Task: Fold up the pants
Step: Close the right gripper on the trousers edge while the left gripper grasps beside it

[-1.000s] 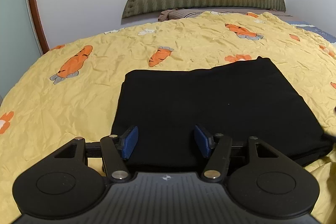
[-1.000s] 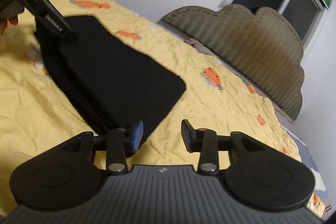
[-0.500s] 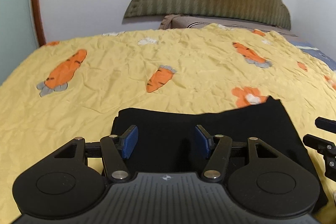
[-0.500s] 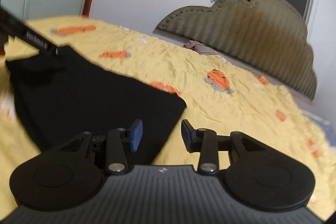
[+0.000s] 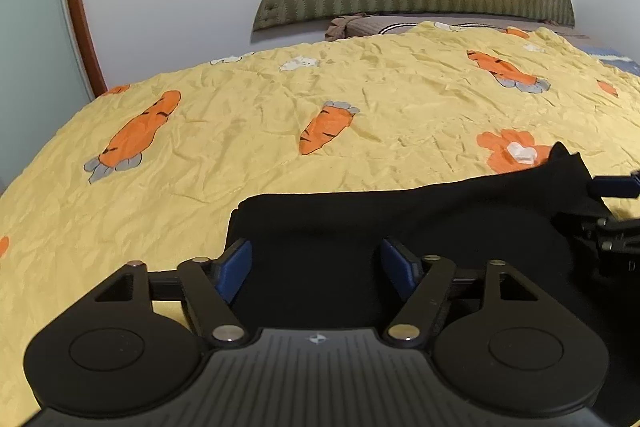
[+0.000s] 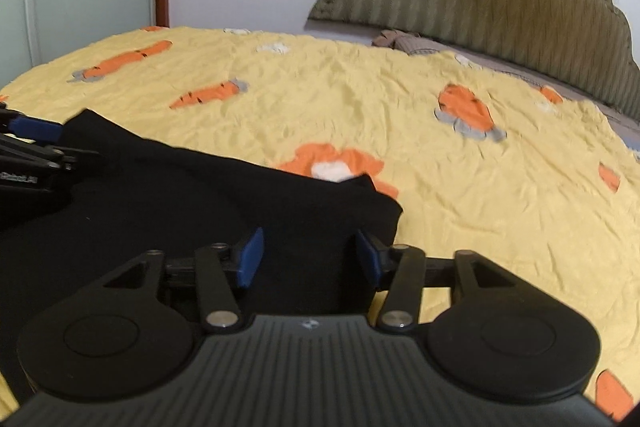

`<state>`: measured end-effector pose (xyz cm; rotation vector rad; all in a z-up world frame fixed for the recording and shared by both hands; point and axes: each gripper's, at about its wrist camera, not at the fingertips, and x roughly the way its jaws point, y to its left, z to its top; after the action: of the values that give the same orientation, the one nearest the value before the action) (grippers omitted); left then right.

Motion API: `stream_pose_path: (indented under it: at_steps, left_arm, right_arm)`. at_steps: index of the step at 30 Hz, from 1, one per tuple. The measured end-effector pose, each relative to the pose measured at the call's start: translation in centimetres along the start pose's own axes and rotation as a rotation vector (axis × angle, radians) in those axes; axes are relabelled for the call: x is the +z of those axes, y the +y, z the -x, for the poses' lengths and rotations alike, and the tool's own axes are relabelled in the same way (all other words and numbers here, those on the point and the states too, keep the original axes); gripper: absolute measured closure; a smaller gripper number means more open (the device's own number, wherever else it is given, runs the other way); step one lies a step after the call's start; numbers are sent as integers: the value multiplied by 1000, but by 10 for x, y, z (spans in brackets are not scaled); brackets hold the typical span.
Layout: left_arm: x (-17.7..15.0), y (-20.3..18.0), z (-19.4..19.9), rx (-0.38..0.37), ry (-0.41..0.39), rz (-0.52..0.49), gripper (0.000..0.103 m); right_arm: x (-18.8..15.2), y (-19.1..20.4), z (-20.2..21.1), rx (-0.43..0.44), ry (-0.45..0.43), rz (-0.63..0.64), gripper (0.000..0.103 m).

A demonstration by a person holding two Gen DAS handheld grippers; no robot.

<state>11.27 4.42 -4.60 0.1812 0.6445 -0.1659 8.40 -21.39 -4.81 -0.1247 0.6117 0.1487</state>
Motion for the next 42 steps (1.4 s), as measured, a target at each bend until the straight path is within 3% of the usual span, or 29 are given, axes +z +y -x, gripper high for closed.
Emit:
stream_pose_path:
  at_steps: [9,16,23,29,38,42]
  left_arm:
    - [-4,1,-1,12,-12,11,25]
    - [-6,2,-1,21,-18,21,21]
    - [-7,4,-2,20,-17,39,18]
    - [-9,10,3,4,-14,52,17]
    - [-11,5,30,12,-44,18,17]
    - [-1,-8,45,-39,-69,5,17]
  right_arm:
    - [-14,-7,-6,-38,-12,-76,24]
    - [-11,6,11,-129,-37,-44,19]
    - [-9,36,48,-52,-100,-20,0]
    - [-14,53,39,-37,-25,4,0]
    - [-30,-17,74,98,-29,-334,0]
    - [-49,-47,83,215,-4,-531,1]
